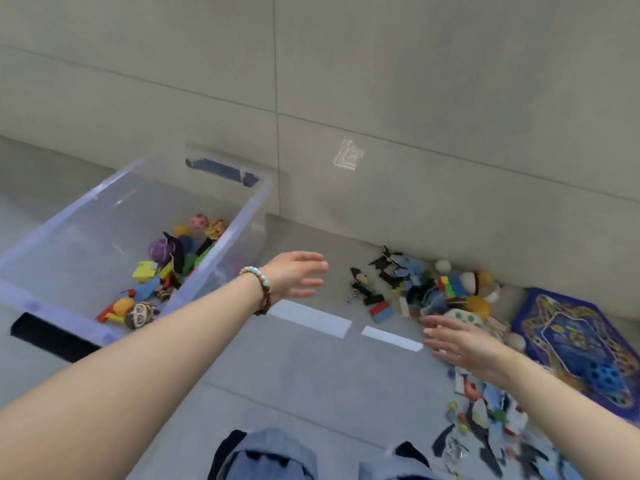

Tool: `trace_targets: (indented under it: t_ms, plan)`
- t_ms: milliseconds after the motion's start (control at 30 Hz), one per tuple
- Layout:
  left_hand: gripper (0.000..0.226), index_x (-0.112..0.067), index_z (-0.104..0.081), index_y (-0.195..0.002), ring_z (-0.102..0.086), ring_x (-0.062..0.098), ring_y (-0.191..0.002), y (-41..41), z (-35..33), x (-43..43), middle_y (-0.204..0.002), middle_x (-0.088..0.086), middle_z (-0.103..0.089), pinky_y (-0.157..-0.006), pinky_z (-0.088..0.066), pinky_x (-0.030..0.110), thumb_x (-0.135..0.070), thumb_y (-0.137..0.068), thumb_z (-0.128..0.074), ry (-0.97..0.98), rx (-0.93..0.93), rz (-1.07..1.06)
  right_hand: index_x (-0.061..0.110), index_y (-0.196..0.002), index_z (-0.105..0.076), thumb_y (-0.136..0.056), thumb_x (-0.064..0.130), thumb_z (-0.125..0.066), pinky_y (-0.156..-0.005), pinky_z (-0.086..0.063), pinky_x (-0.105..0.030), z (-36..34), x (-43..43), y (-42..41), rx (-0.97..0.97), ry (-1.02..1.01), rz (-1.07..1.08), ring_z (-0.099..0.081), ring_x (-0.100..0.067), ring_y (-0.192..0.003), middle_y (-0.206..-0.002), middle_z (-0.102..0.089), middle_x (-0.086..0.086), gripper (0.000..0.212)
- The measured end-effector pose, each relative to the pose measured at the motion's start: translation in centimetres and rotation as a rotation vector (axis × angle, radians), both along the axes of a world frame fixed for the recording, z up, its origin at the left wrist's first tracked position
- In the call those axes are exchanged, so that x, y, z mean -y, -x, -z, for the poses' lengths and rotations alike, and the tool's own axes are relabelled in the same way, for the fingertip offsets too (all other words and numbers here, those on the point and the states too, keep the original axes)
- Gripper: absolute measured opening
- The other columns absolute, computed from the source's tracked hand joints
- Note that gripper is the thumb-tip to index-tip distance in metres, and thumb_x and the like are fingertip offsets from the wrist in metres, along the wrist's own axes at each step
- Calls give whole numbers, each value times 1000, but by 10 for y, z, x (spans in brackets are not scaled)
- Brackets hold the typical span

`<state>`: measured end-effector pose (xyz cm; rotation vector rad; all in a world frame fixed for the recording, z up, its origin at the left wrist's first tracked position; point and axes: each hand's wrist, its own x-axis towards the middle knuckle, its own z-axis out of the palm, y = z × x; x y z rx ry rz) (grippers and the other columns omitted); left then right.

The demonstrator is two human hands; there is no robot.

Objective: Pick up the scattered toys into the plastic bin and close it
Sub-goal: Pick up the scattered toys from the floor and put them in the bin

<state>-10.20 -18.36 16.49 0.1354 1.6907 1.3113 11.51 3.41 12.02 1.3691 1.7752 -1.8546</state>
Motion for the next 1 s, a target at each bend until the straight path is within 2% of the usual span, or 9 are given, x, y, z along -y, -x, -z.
trace_targets:
  t_ms: [133, 233, 300, 467, 533, 667, 833, 933, 1000]
  plan:
    - [34, -16, -52, -123, -59, 19, -109, -51, 60, -55, -125, 2, -58, -94, -49, 33, -22, -91, -59, 147, 79, 220, 14, -113, -61, -85, 13, -67, -86, -48, -31, 48, -21, -85, 65, -41, 262, -58, -22, -105, -114, -63, -9, 29]
    - [37, -16, -51, -126, -57, 20, -108, -89, 103, -86, -126, 2, -56, -89, -51, 31, -24, -91, -59, 217, 149, 351, 17, -99, -64, -83, 13, -69, -88, -45, -35, 83, -21, -133, 85, -99, 422, -57, -23, -106, -113, -63, -8, 17]
    - [40, -15, -49, -129, -57, 20, -107, -114, 127, -102, -129, 3, -54, -82, -52, 29, -25, -92, -57, 254, 199, 423, 14, -103, -63, -83, 13, -69, -87, -45, -35, 101, -15, -153, 109, -109, 502, -57, -21, -103, -111, -62, -7, 20]
    - [43, -14, -46, -131, -57, 22, -109, -166, 168, -125, -125, 4, -54, -86, -51, 30, -31, -93, -53, 321, 257, 570, 7, -110, -61, -79, 7, -72, -81, -48, -31, 136, 5, -179, 61, -162, 573, -59, -20, -96, -107, -61, -10, 32]
    - [41, -14, -46, -130, -57, 22, -110, -180, 175, -132, -124, 4, -55, -90, -49, 31, -33, -94, -52, 346, 255, 605, 9, -108, -62, -78, 6, -73, -79, -50, -23, 146, 8, -181, 23, -230, 525, -61, -15, -91, -107, -63, -7, 32]
    - [40, -14, -47, -129, -59, 20, -100, -187, 181, -139, -119, 3, -59, -83, -51, 30, -35, -95, -49, 357, 272, 556, 17, -105, -64, -75, 9, -76, -82, -47, -21, 165, 10, -165, -20, -381, 409, -61, -13, -93, -107, -65, -1, 33]
    - [36, -14, -54, -124, -59, 23, -103, -175, 189, -138, -120, 4, -61, -91, -51, 38, -34, -94, -51, 339, 364, 370, 17, -106, -65, -74, 11, -76, -77, -42, -8, 181, 12, -141, -24, -483, 446, -57, -1, -87, -103, -62, 4, 34]
    - [32, -15, -56, -120, -60, 23, -103, -168, 190, -136, -119, 4, -62, -86, -52, 36, -33, -94, -50, 324, 408, 300, 16, -105, -67, -74, 7, -75, -82, -47, -15, 186, 14, -131, -6, -541, 420, -60, -8, -90, -106, -57, 4, 32]
    - [32, -15, -56, -119, -60, 23, -105, -166, 191, -133, -120, 5, -61, -84, -53, 35, -34, -95, -49, 317, 425, 276, 15, -106, -68, -77, 7, -73, -80, -45, -11, 187, 14, -127, 19, -568, 364, -59, -10, -93, -109, -54, 4, 31]
